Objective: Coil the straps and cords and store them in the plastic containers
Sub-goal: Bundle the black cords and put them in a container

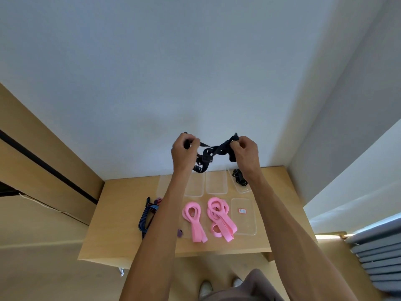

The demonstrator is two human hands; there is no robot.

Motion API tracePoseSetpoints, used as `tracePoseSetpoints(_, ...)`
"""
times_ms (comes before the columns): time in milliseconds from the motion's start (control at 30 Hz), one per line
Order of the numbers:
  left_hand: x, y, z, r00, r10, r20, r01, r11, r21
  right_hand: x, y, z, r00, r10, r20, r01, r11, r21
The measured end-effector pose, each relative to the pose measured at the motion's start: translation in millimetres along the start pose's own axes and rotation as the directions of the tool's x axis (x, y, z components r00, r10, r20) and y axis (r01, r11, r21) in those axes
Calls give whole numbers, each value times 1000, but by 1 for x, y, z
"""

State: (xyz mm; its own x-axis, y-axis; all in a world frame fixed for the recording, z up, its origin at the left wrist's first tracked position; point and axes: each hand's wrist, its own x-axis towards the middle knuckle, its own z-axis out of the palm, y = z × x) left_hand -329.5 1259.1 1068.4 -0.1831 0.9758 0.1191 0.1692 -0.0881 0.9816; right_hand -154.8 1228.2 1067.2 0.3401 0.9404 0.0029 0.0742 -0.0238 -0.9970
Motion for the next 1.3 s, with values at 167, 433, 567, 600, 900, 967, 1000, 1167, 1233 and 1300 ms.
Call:
tracePoseSetpoints(167, -10, 2, 17, 961, 122, 247, -165, 973, 159, 2, -9, 12, 973, -105, 203, 155, 956, -249)
tracePoseSetpoints(433, 4, -2, 16, 952, 142, 272, -236, 905, 353, 8, -8, -2, 926, -6, 377, 157, 915, -371)
tracePoseSetpoints(567, 10, -6, 12, 991, -7, 136, -9, 993, 116, 8, -10, -10, 920, 3, 393, 61, 987, -151)
tracePoseSetpoints(600, 11, -8, 12, 991, -65, 120, 56, 996, 72, 8, -10, -12, 918, -11, 397, 40, 997, -64)
tracePoseSetpoints(900, 4, -33, 12, 892, -418, 171, 413, 908, 68, 14, -9, -15, 980, -4, 200, -69, 931, 358)
tracePoseSetpoints(967, 0, -36, 14, 874, -441, 204, 435, 897, 77, 15, -11, -10, 996, -18, 86, -7, 962, 274)
tracePoseSetpoints(1000, -1, -38, 15, 872, -437, 218, 430, 899, 81, 15, -13, -7, 998, -49, 41, 39, 975, 218)
tracePoseSetpoints(1167, -8, -39, 14, 761, -575, 301, 351, 754, 555, 18, -34, 2, 988, -155, 13, 149, 967, 205)
tracePoseSetpoints(1233, -11, -35, 13, 817, -532, 220, 187, 606, 773, 20, -42, 1, 984, -160, 74, 135, 955, 262)
tracePoseSetpoints(1300, -13, -28, 14, 940, -319, 124, 97, 596, 797, 21, -47, 0, 979, -146, 142, 102, 955, 278)
